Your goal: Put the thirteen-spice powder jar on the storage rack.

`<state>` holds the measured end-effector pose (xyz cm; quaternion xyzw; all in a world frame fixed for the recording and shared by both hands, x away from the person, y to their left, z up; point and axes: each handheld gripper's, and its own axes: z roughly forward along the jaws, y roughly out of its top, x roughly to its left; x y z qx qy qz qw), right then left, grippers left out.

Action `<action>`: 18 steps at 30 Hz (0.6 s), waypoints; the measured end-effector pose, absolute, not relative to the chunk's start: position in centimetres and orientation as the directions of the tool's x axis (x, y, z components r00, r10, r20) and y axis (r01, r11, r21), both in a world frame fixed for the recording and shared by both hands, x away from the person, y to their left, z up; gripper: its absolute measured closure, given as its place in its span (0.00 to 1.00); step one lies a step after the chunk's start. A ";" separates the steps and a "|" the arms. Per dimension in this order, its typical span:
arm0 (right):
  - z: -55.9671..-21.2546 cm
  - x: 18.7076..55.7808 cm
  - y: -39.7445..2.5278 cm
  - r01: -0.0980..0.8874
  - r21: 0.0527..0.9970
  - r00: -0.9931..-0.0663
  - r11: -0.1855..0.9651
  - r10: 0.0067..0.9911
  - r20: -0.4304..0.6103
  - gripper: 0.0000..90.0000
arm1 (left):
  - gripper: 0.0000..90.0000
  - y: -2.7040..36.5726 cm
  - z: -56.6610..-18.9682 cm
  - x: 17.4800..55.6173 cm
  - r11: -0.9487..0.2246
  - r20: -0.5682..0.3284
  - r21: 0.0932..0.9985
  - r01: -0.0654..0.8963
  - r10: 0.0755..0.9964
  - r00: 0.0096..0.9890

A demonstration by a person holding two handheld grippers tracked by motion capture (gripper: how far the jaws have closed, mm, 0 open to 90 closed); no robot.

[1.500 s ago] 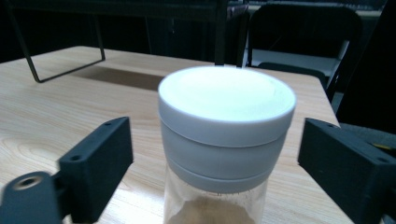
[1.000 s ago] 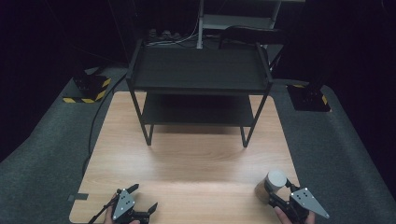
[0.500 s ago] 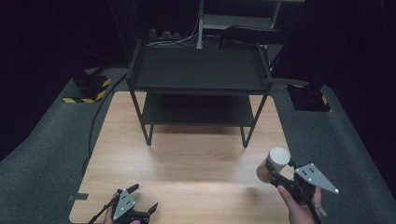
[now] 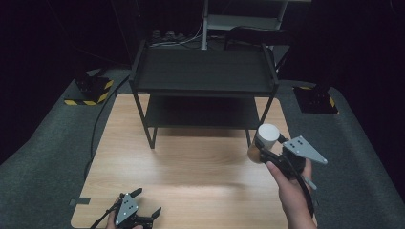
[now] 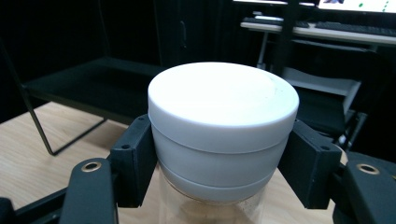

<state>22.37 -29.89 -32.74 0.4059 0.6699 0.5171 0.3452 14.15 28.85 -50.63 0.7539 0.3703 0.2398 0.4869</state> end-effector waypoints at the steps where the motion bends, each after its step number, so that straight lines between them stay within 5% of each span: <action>1: -32.5 22.7 -29.4 0.185 0.973 -0.437 0.135 0.898 -0.042 0.38 | 0.01 28.9 -50.6 14.2 -0.254 0.004 0.912 0.322 0.791 0.612; 18: -30.3 28.2 -21.6 0.170 0.971 -0.514 0.166 0.856 -0.057 0.38 | 0.01 29.2 -50.8 14.2 -0.237 -0.013 0.917 0.321 0.788 0.616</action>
